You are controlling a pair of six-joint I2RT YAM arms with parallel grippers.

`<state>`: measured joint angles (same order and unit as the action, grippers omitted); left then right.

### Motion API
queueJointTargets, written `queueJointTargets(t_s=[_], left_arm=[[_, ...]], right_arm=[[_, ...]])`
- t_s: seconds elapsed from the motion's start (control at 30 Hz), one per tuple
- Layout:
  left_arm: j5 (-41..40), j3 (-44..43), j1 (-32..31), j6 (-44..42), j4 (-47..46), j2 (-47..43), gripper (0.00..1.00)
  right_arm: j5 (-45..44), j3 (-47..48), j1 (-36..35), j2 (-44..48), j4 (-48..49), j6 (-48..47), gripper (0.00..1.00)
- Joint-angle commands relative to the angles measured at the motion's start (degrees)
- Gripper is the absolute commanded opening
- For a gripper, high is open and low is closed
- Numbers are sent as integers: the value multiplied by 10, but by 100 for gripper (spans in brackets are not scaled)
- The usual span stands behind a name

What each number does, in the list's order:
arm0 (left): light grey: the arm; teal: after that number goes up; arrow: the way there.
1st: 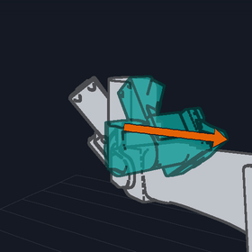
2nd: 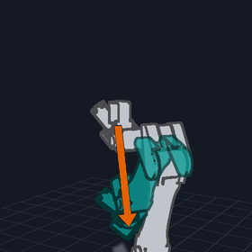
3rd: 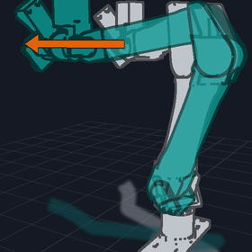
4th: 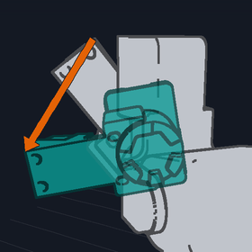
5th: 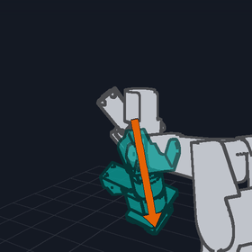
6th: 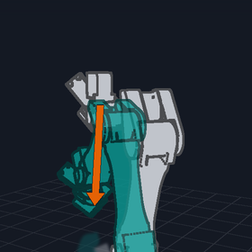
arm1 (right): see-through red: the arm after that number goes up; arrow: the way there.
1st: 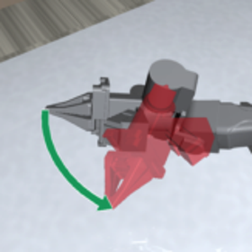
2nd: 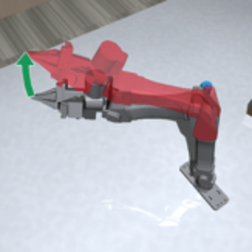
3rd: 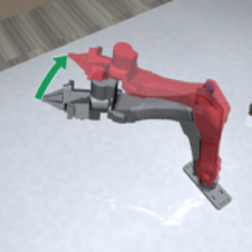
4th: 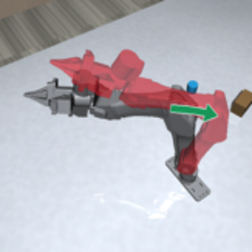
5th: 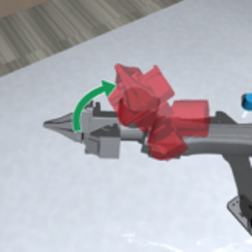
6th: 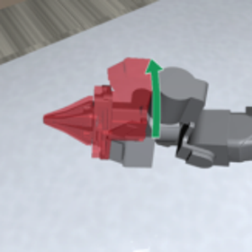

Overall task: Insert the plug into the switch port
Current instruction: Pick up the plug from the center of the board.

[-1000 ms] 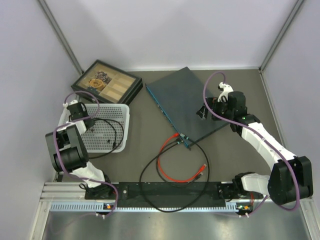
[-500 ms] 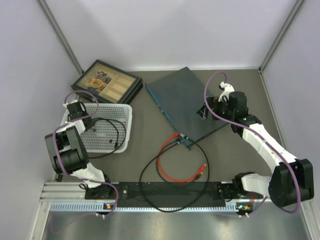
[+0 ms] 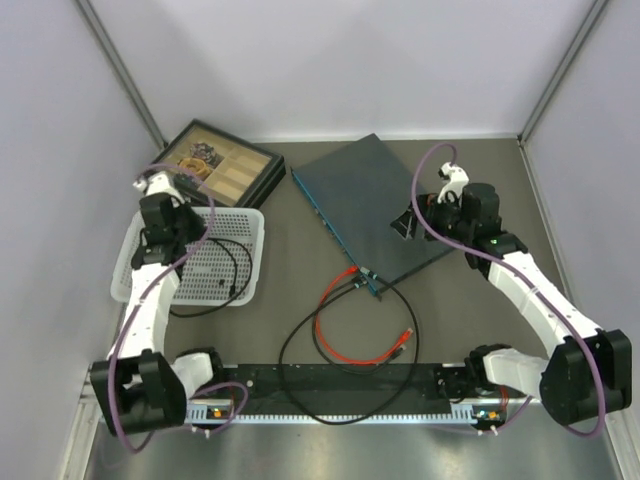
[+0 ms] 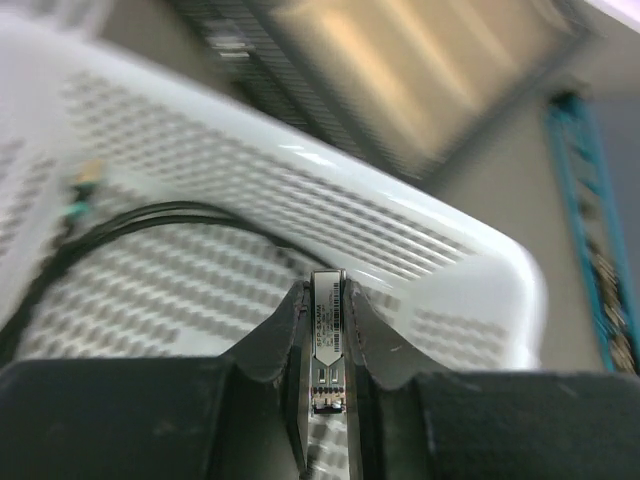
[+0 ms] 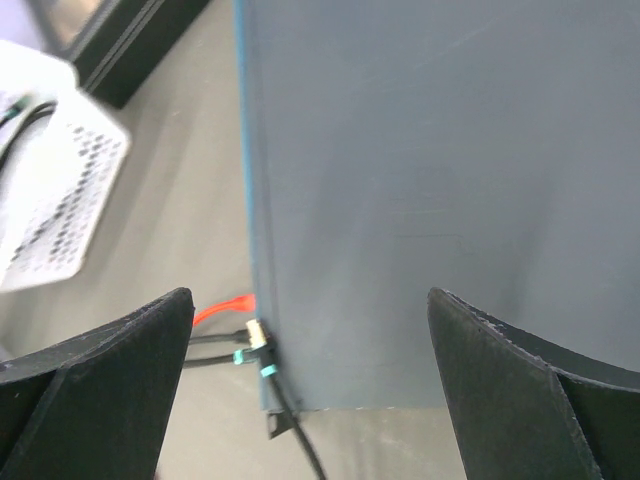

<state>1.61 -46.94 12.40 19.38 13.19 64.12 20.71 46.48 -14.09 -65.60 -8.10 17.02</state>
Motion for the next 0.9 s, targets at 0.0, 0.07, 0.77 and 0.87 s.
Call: queueJointTargets(t_s=[0.0, 0.07, 0.77, 0.87], left_arm=[[69, 1, -87, -49, 3, -51, 0], [81, 2, -152, -68, 2, -63, 0], [107, 8, -568, -247, -114, -10, 0], [108, 7, -594, -274, -128, 5, 0]], right_arm=[[72, 13, -12, 13, 28, 8, 99], [103, 22, -23, 3, 21, 14, 99], [238, -16, -96, -66, 232, 252, 87], [255, -29, -96, -76, 272, 295, 79]])
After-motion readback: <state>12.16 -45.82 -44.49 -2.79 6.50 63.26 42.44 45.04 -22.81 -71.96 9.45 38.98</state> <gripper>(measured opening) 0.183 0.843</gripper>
